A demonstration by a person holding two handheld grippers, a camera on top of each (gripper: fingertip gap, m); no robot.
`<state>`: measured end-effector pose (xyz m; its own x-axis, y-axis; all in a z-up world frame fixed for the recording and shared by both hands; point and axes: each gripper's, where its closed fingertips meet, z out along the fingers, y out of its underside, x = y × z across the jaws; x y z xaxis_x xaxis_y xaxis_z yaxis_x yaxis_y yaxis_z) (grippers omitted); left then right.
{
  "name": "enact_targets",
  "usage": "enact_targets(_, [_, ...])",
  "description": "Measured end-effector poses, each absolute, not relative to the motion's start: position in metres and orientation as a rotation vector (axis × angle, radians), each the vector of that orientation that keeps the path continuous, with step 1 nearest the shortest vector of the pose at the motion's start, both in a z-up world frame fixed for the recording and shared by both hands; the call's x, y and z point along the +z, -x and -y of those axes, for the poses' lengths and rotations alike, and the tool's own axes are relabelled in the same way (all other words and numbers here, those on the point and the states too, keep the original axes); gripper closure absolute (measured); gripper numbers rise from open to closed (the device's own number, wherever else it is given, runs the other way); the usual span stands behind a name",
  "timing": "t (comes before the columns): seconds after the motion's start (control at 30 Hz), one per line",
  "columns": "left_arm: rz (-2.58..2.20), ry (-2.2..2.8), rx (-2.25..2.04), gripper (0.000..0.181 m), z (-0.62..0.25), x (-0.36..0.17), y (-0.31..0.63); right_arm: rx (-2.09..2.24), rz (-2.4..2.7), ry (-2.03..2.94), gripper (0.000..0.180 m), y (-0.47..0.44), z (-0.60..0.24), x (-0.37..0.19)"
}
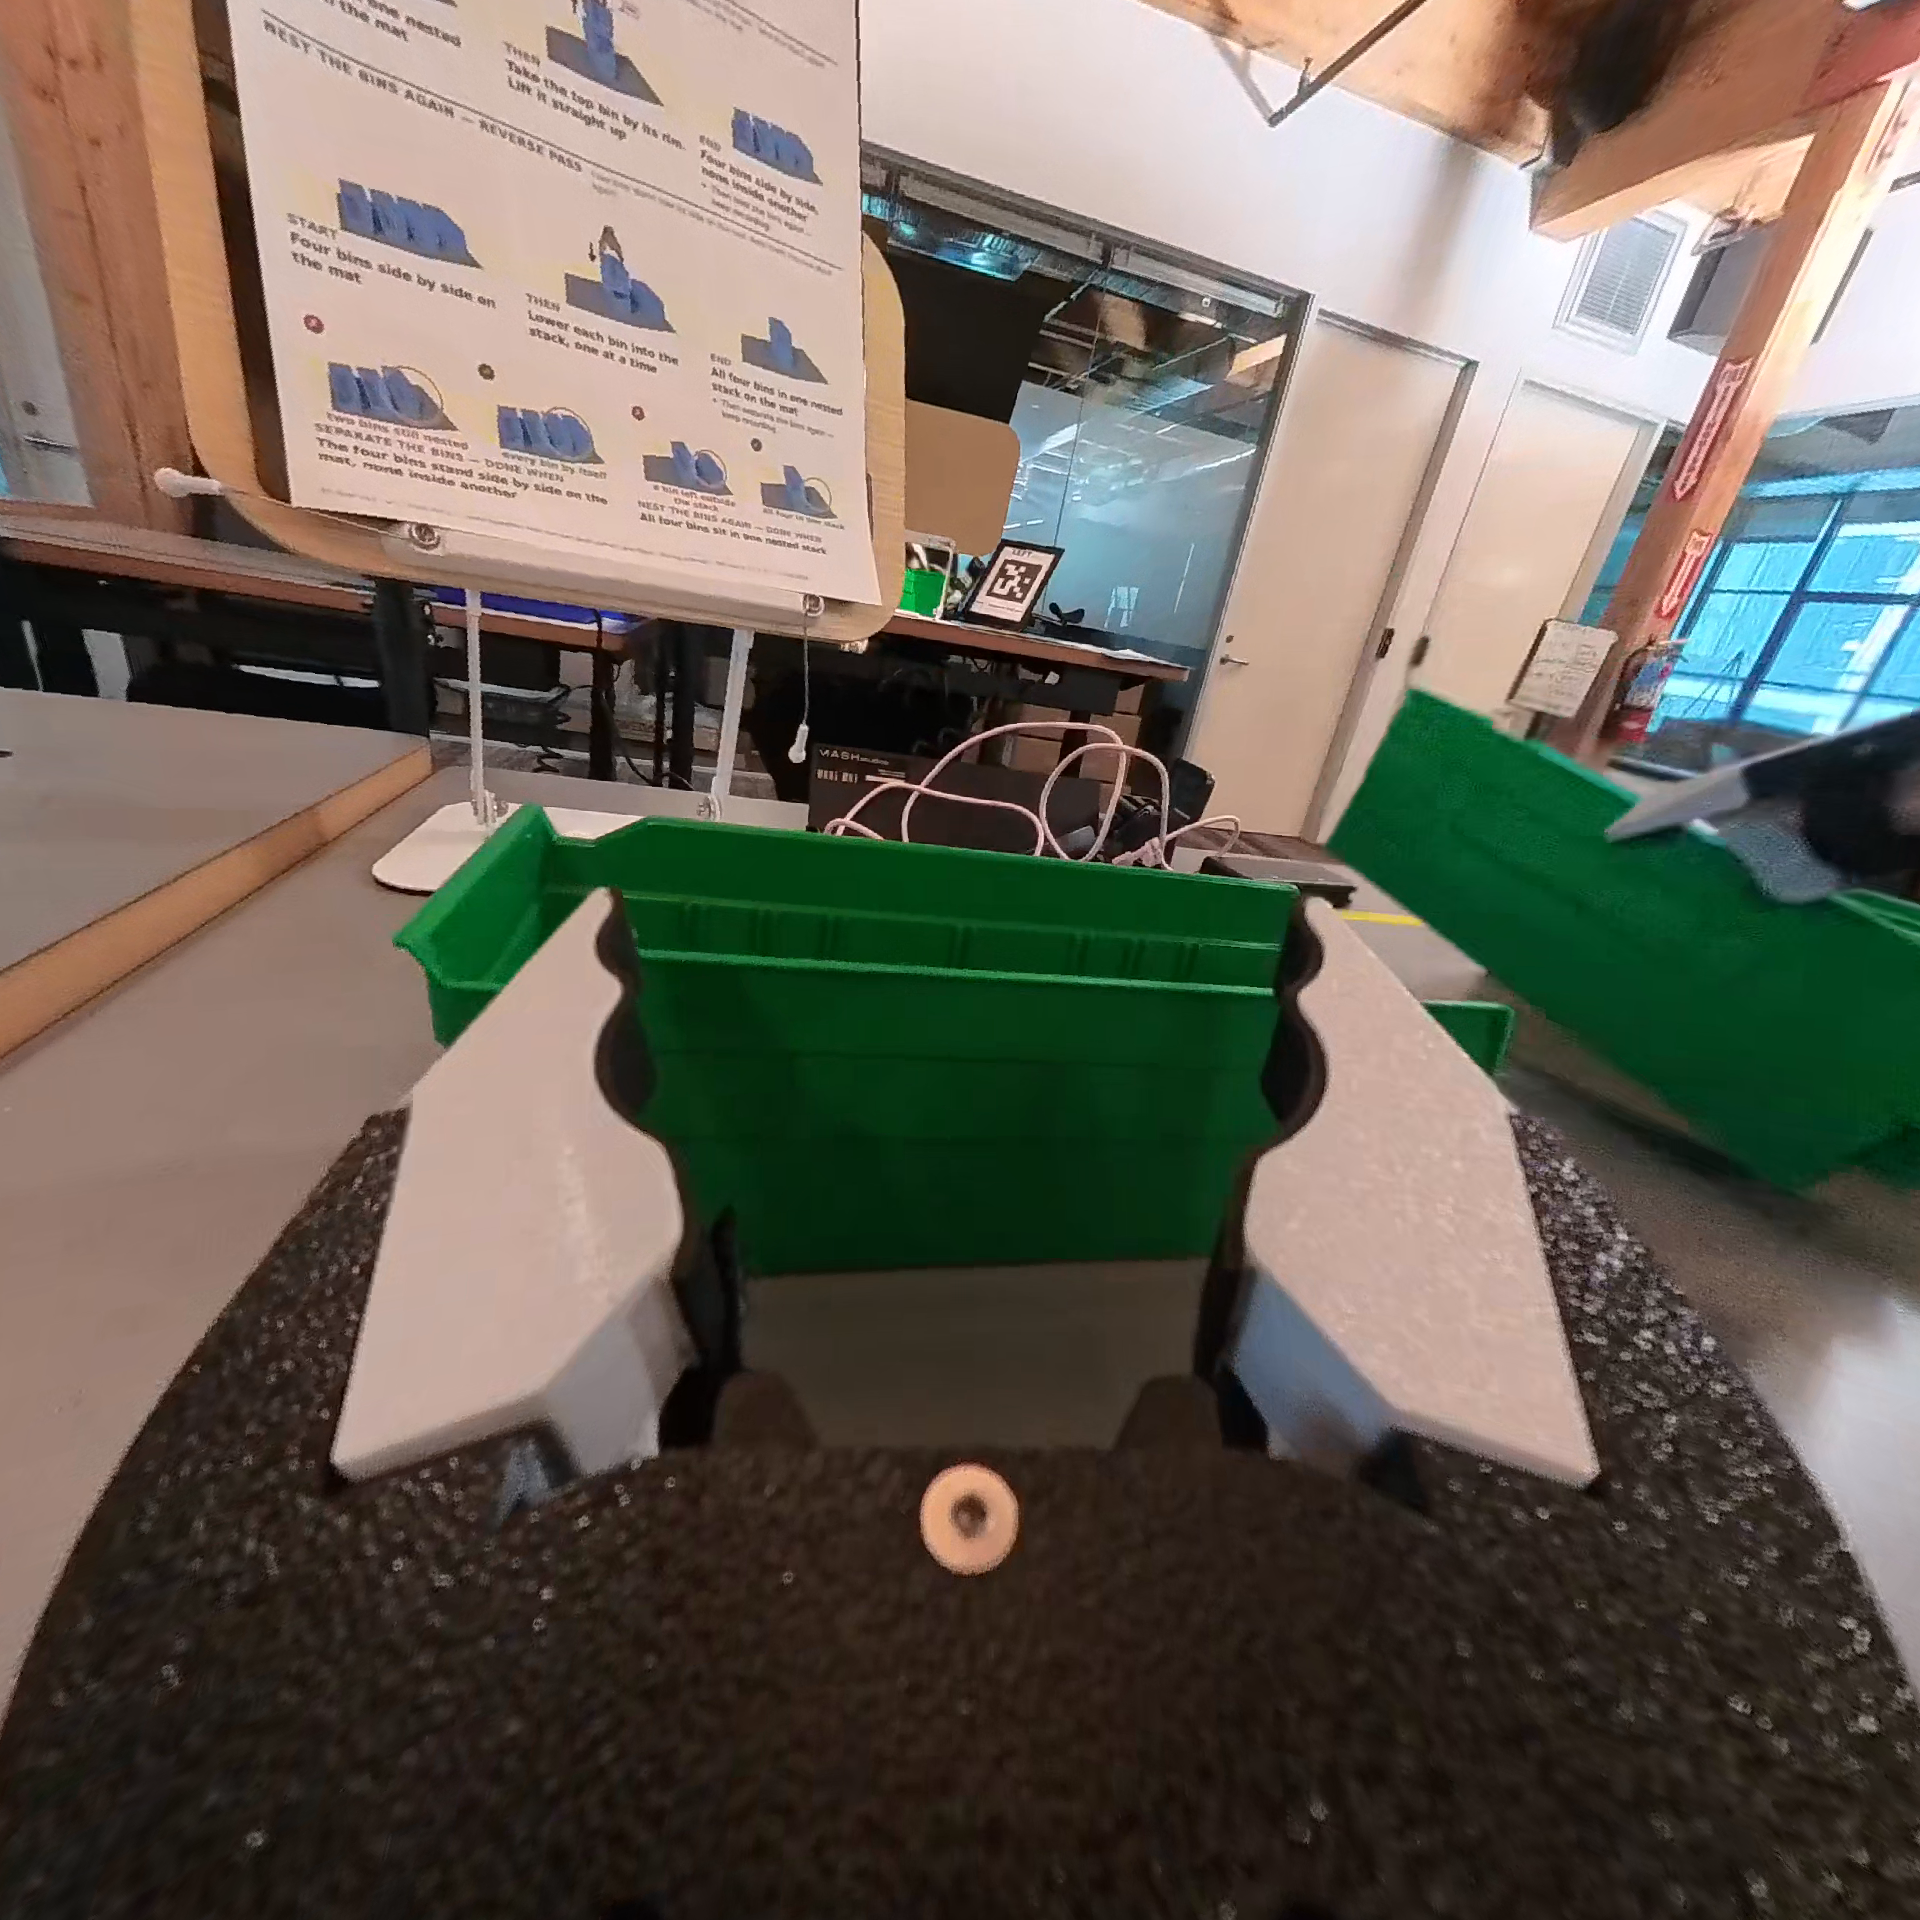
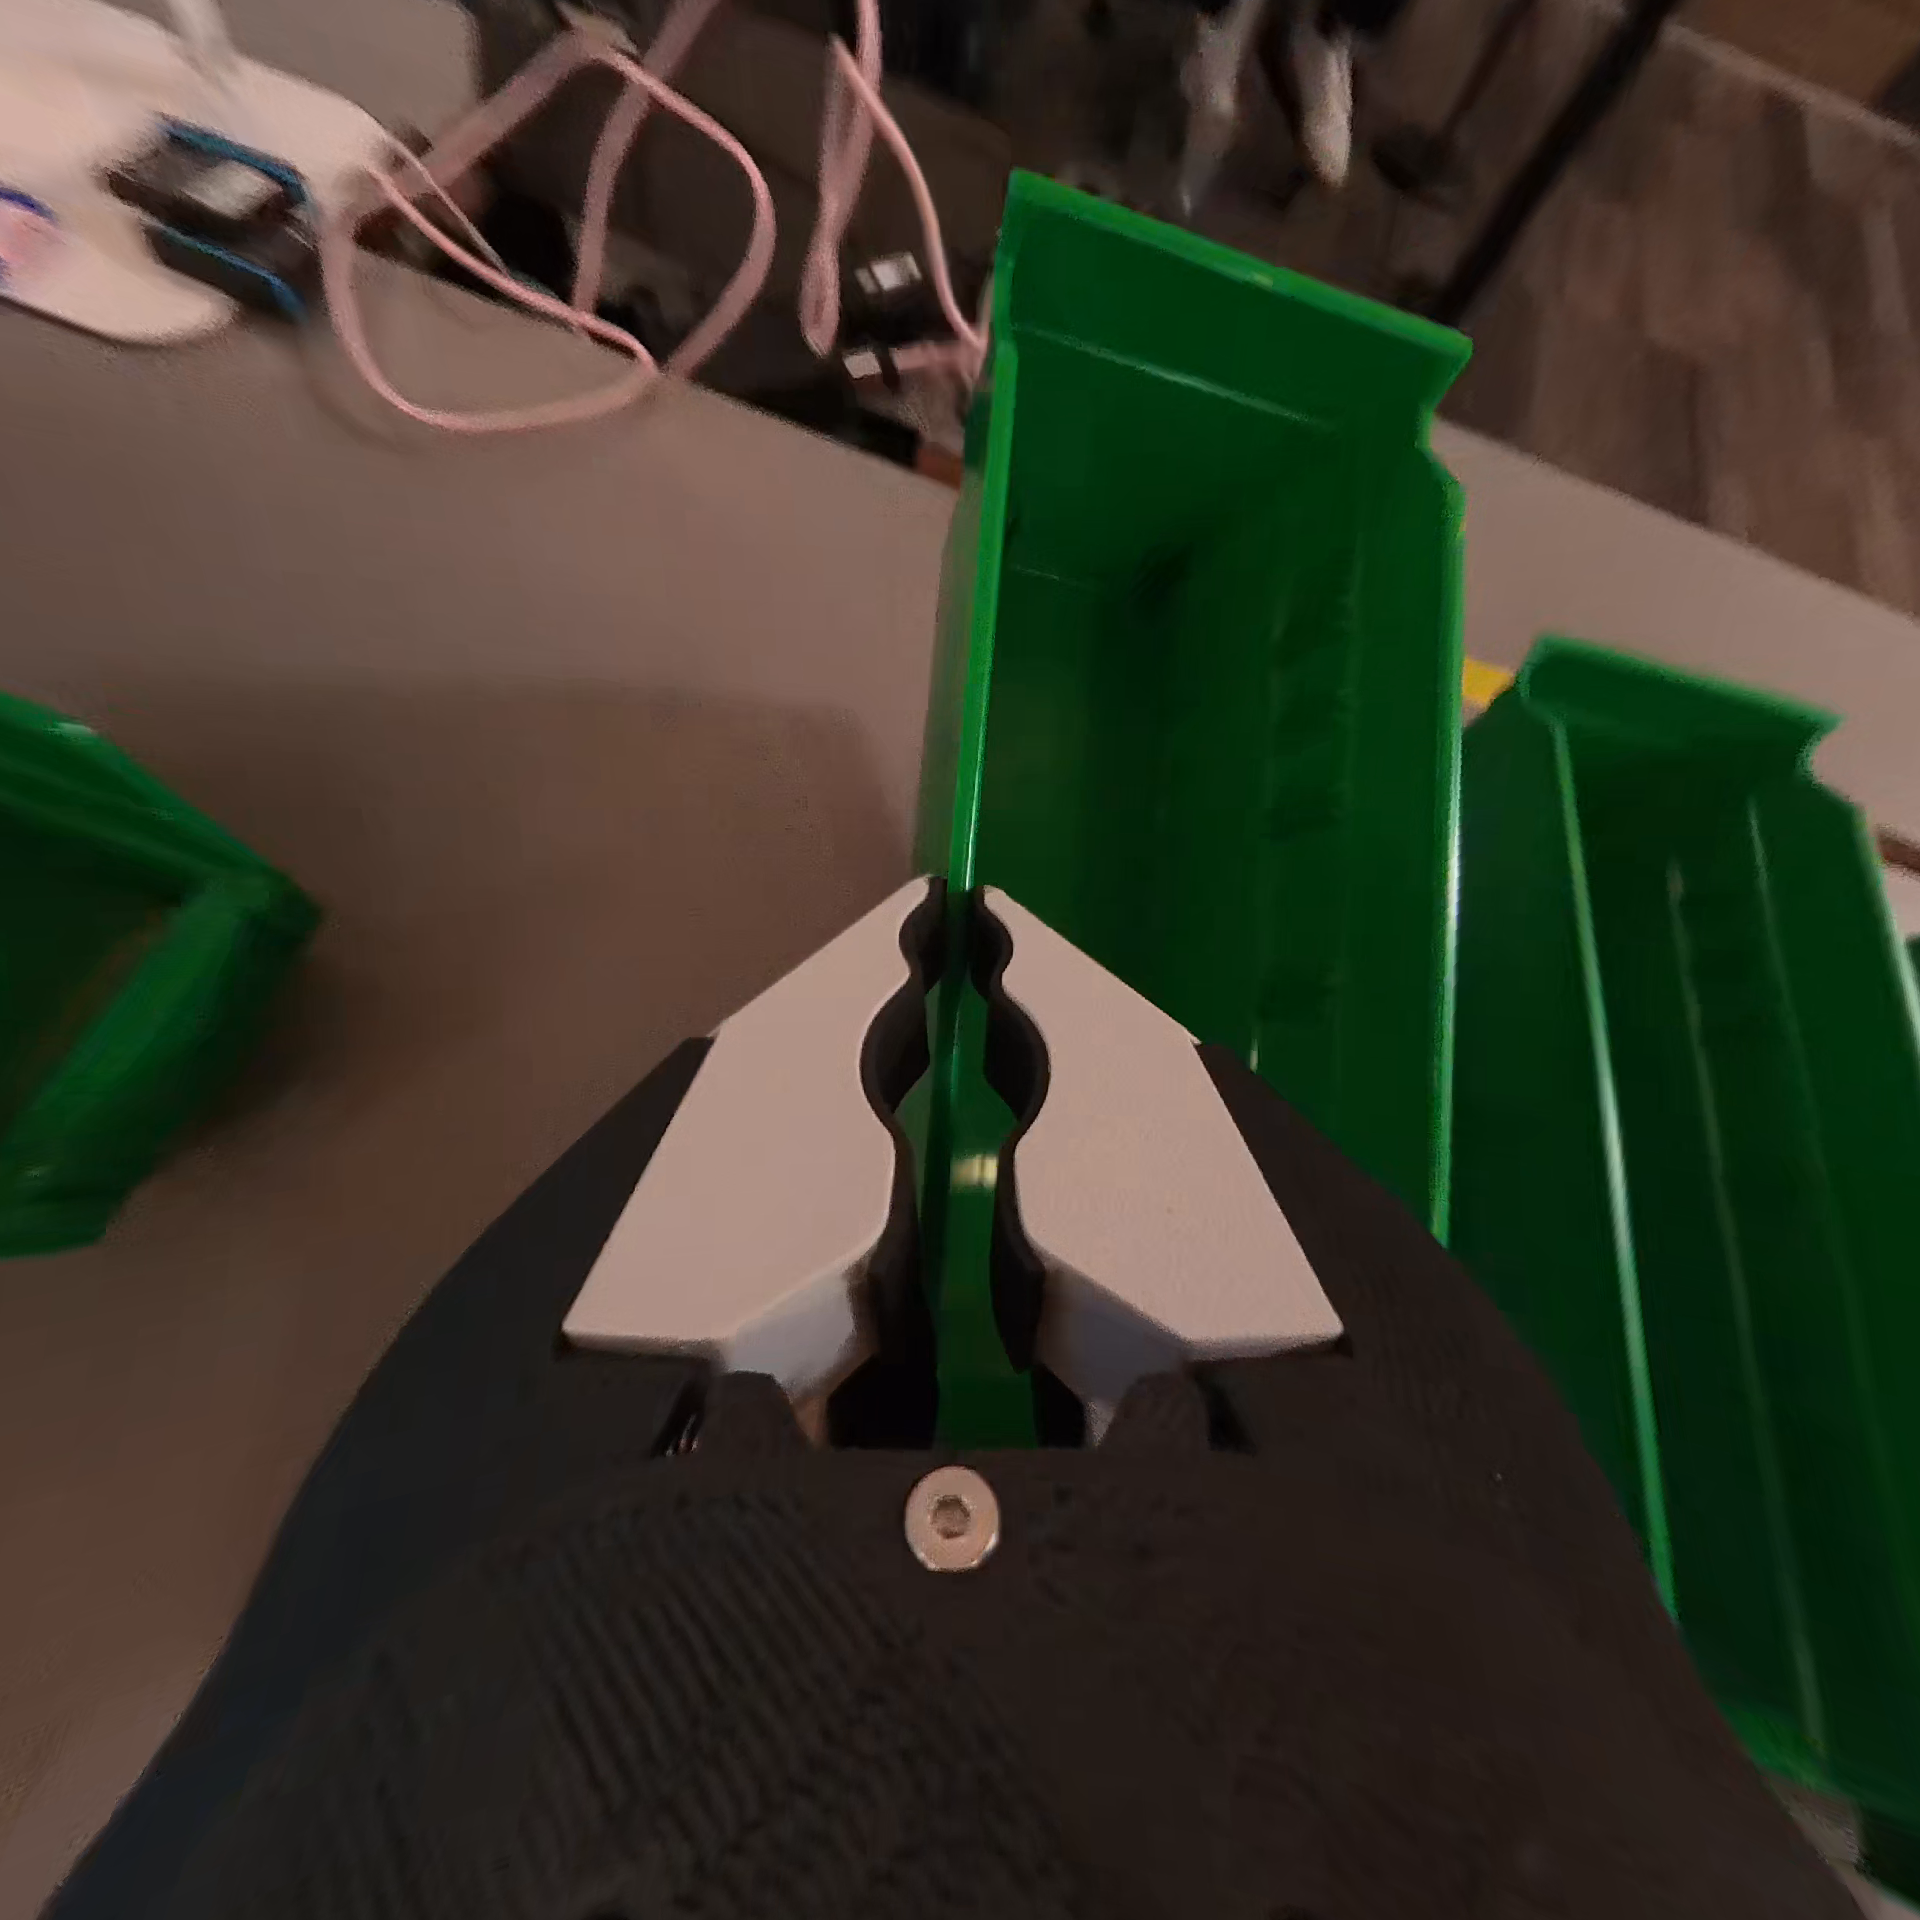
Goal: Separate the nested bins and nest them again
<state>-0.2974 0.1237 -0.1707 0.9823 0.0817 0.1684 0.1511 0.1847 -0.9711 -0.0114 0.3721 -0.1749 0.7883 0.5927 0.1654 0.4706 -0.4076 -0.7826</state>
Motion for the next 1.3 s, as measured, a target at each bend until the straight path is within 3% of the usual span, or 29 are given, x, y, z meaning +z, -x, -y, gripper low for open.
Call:
enact_targets(0.23, [0.185, 1.364, -0.014, 0.071, -0.120, -0.165, 0.296, -0.045, 0.682, 2.162, 0.173, -0.010, -0.396, -0.210])
enact_targets(0.33, [0.217, 1.377, -0.044, 0.064, -0.122, -0.170, 0.300, -0.111, 0.659, 2.068, 0.152, -0.020, -0.392, -0.188])
enact_targets(0.43, [0.238, 1.364, -0.073, 0.061, -0.122, -0.170, 0.303, -0.096, 0.705, 1.838, 0.148, -0.008, -0.375, -0.148])
enact_targets(0.5, [0.238, 1.349, -0.082, 0.062, -0.121, -0.168, 0.303, 0.121, 0.909, 1.654, 0.148, 0.036, -0.346, -0.139])
enact_targets(0.6, [0.246, 1.338, -0.115, 0.064, -0.121, -0.168, 0.302, 0.885, 1.340, 1.261, 0.128, 0.123, -0.227, -0.136])
enact_targets(0.7, [0.259, 1.330, -0.128, 0.064, -0.120, -0.168, 0.304, 0.993, 1.576, 1.298, 0.121, 0.151, -0.191, -0.176])
enact_targets(0.8, [0.267, 1.322, -0.136, 0.064, -0.119, -0.168, 0.305, 0.882, 1.771, 1.374, 0.126, 0.170, -0.181, -0.224])
enact_targets(0.9, [0.294, 1.314, -0.242, 0.063, -0.124, -0.171, 0.301, 0.719, 1.771, 1.402, 0.165, 0.182, -0.191, -0.246])
enact_targets(1.3, [0.298, 1.327, -0.271, 0.065, -0.126, -0.175, 0.300, 0.614, 1.462, 1.697, 0.177, 0.171, -0.216, -0.252])
